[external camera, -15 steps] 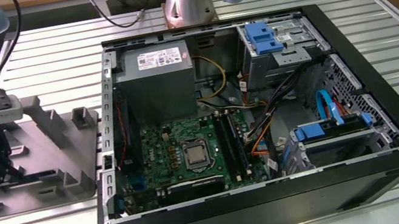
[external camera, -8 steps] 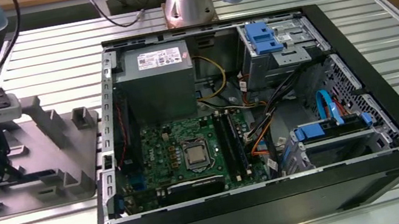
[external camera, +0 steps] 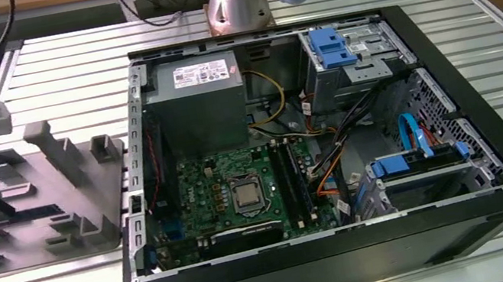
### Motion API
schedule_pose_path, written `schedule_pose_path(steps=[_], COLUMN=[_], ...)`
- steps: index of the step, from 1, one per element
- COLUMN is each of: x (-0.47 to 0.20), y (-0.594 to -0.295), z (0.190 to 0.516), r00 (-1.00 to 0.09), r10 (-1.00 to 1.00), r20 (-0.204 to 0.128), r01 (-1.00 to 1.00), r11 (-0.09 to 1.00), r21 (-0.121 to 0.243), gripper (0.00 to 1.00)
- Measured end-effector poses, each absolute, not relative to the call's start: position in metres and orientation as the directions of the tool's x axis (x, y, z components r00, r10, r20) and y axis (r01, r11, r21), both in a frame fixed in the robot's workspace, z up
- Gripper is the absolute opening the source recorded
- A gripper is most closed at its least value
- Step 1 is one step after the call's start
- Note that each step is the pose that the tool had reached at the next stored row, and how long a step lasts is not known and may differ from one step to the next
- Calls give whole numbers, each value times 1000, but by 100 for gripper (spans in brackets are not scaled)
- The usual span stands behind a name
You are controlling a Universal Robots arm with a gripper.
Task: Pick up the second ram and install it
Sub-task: 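Pick up the second ram and move it above second insertion slot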
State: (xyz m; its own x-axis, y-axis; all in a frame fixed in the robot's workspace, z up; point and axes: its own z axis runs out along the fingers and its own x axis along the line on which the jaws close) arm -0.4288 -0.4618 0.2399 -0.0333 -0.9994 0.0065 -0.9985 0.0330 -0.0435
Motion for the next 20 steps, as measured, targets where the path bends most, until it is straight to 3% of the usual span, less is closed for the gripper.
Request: schedule_pose_path(steps=[20], x=[-429], y=[-462], z=[313], r00=[-33], r10=[-999], r20=[6], r01=[-999], r11=[33], r21=[-44], gripper=[11])
